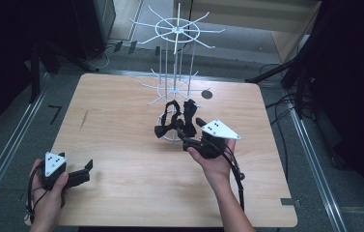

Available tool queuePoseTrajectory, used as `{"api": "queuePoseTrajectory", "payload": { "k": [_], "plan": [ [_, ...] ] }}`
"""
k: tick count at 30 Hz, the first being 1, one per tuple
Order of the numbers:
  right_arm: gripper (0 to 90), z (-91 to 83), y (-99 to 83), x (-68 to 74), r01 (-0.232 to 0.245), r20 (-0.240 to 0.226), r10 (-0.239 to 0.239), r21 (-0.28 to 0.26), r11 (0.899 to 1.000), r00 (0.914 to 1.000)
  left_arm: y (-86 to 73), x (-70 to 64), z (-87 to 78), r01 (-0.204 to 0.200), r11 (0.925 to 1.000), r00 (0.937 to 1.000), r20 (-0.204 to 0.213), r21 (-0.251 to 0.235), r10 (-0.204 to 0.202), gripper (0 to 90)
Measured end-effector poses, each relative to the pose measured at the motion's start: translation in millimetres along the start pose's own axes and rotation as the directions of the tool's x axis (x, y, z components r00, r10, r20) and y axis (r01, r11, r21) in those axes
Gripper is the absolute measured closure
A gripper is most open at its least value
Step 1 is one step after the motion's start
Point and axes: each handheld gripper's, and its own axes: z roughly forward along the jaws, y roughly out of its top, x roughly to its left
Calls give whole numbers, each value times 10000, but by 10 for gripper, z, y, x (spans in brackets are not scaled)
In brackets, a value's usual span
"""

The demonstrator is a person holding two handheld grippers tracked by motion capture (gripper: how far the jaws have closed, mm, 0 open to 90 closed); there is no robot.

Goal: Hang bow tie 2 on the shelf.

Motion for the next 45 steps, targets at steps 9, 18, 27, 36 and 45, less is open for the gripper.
{"api": "queuePoseTrajectory", "payload": {
  "k": [9, 18, 27, 36, 45],
  "plan": [
    [234, -162, -160, -174, -202, 195, 198, 171, 9996, 9996, 1, -3, 0, -28, 10000, 10000, -26, 30, 28, 10],
    [227, -313, -286, -317, -420, 450, 410, 202, 9989, 9981, 0, -11, 1, -31, 10000, 10000, 21, 48, 31, 10],
    [225, -471, -470, -461, -586, 787, 552, 426, 9974, 9954, 1, -10, 2, -23, 10000, 10000, 20, 71, 22, 10],
    [222, -629, -622, -599, -721, 1027, 658, 597, 9956, 9925, 1, -12, 1, -39, 10000, 10000, 11, 62, 39, 10],
    [188, -789, -810, -780, -1148, 1183, 1063, 673, 9911, 9873, 1, -14, 0, -54, 10000, 10000, -3, 56, 54, 10]
  ]
}}
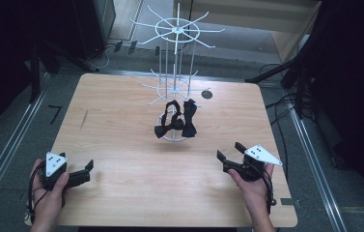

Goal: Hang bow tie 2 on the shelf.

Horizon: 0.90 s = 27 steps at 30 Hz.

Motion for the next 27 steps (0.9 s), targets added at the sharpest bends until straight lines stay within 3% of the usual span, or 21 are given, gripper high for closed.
{"api": "queuePoseTrajectory", "payload": {
  "k": [9, 16, 27],
  "plan": [
    [141, -195, -155, -239, -353, 357, 349, 108, 9993, 9988, 0, 1, -1, 9, 10000, 10000, 24, -13, -9, 10],
    [133, -325, -249, -369, -324, 664, 303, 303, 9990, 9973, -1, -1, 0, 6, 10000, 10000, 2, -39, -6, 10],
    [133, -613, -417, -610, -757, 1233, 703, 390, 9964, 9899, -1, -9, 0, -15, 10000, 10000, 21, 12, 15, 10]
  ]
}}
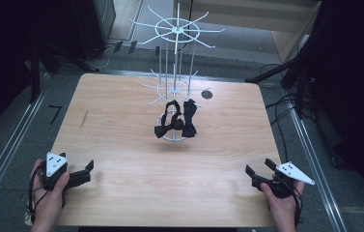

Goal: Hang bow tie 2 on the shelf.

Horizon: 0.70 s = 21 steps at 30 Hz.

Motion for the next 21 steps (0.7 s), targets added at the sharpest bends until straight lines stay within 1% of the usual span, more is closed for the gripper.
{"api": "queuePoseTrajectory", "payload": {
  "k": [6, 11, 15, 16, 18, 19, 21],
  "plan": [
    [133, -93, -43, -91, -72, 192, 73, -70, 9999, 9998, 0, 2, 0, 15, 10000, 10000, -8, -14, -15, 10],
    [134, -170, -99, -193, -176, 430, 174, 42, 9998, 9989, -1, 3, 1, 33, 10000, 10000, -17, -26, -33, 10],
    [134, -210, -125, -240, -214, 514, 211, 54, 9998, 9985, 0, 5, 0, 43, 10000, 10000, -7, -15, -43, 10],
    [134, -220, -137, -254, -245, 571, 242, 51, 9997, 9981, 0, 5, 0, 48, 10000, 10000, -9, -15, -48, 10],
    [135, -252, -179, -306, -132, 730, 120, 149, 9998, 9973, 0, 5, 0, 47, 10000, 10000, -10, -14, -47, 10],
    [135, -264, -194, -319, -217, 812, 200, 193, 9996, 9965, 0, 5, 0, 46, 10000, 10000, -10, -16, -46, 10],
    [136, -277, -208, -339, -230, 820, 214, 186, 9996, 9964, -1, 4, 0, 57, 10000, 10000, -20, -34, -57, 10]
  ]
}}
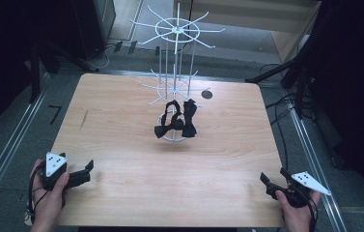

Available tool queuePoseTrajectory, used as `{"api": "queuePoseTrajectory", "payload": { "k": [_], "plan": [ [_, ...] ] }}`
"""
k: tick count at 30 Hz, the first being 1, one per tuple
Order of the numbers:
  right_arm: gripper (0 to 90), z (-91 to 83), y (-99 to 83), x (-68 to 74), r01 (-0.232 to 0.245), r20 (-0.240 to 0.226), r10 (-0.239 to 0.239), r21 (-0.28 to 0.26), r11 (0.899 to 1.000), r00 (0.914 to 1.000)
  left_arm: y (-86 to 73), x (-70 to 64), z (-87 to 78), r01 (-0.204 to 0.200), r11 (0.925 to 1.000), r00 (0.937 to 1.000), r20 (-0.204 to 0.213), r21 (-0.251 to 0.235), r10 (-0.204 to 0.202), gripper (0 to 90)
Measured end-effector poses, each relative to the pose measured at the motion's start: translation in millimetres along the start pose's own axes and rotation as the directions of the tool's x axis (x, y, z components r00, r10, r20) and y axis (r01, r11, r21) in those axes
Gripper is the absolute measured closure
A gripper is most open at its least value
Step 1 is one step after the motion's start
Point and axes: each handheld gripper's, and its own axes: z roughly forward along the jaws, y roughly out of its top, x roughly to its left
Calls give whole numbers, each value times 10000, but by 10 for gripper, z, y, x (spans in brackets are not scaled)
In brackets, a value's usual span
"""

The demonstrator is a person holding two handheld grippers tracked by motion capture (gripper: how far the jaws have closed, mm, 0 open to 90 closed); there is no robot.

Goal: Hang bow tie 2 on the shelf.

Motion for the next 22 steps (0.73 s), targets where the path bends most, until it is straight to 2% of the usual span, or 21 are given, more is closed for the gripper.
{"api": "queuePoseTrajectory", "payload": {
  "k": [6, 8, 12, 14, 15, 16, 17, 22],
  "plan": [
    [138, -102, -103, -110, -270, 239, 268, 90, 9996, 9994, 1, 4, -1, 27, 10000, 10000, 8, 42, -27, 10],
    [141, -161, -126, -151, -316, 430, 318, -58, 9995, 9986, 2, 3, 0, 15, 10000, 10000, -7, 71, -14, 10],
    [142, -194, -142, -158, -315, 488, 323, -167, 9994, 9983, 2, 2, 2, -24, 10000, 10000, -22, 60, 24, 10],
    [143, -194, -143, -140, -190, 506, 196, -121, 9997, 9985, 1, -1, 1, -20, 10000, 10000, -38, 50, 20, 10],
    [143, -180, -140, -114, 69, 544, -71, 38, 10000, 9985, 1, -2, 1, -26, 10000, 10000, -37, 36, 26, 10],
    [143, -180, -140, -114, 69, 544, -71, 38, 10000, 9985, 1, -2, 1, -26, 10000, 10000, -37, 36, 26, 10],
    [143, -168, -138, -88, 291, 554, -299, 143, 9995, 9980, 0, -2, 0, -37, 10000, 10000, -33, 55, 37, 10],
    [143, -169, -140, -78, 259, 556, -267, 151, 9995, 9981, 3, -1, 4, -35, 9999, 10000, -17, 137, 36, 10]
  ]
}}
